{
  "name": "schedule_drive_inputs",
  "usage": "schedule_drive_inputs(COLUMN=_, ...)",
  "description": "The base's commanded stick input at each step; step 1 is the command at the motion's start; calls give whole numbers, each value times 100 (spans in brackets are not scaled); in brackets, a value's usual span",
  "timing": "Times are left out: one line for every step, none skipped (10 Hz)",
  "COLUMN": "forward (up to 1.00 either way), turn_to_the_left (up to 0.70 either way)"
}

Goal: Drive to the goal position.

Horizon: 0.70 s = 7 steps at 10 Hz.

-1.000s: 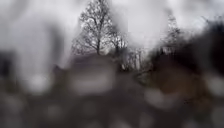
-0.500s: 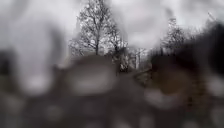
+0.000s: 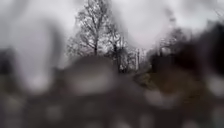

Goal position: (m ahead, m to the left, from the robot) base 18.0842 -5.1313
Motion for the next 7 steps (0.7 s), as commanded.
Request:
schedule_drive_inputs(forward=85, turn_to_the_left=0)
schedule_drive_inputs(forward=85, turn_to_the_left=0)
schedule_drive_inputs(forward=85, turn_to_the_left=0)
schedule_drive_inputs(forward=85, turn_to_the_left=0)
schedule_drive_inputs(forward=85, turn_to_the_left=0)
schedule_drive_inputs(forward=85, turn_to_the_left=0)
schedule_drive_inputs(forward=85, turn_to_the_left=0)
